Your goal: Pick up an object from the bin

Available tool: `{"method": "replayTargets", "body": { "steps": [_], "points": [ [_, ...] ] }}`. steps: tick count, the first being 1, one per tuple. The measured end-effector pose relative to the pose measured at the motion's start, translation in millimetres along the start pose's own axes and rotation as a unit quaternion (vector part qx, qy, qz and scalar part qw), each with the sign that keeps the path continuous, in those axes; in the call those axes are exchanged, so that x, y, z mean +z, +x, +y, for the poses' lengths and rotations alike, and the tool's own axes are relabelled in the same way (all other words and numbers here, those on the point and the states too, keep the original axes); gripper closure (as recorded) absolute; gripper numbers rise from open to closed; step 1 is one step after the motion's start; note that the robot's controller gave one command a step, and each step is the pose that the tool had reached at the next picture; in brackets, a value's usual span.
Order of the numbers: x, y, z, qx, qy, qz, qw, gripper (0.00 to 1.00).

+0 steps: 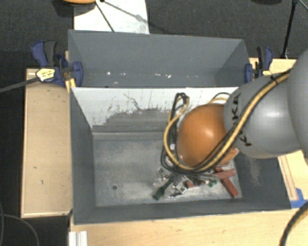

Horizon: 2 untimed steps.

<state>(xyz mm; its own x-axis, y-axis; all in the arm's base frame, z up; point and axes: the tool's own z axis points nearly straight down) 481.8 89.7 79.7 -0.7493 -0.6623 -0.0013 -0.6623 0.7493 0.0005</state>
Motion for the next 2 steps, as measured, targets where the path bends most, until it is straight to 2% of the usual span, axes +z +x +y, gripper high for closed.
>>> {"method": "replayTargets", "body": {
  "steps": [1, 2],
  "points": [
    [0, 0.0, 0, 0.000, 0.000, 0.0001, 1.0000, 1.00],
    [-124, -8.9, 4, -0.007, 0.000, -0.0004, 1.0000, 1.00]
  ]
}}
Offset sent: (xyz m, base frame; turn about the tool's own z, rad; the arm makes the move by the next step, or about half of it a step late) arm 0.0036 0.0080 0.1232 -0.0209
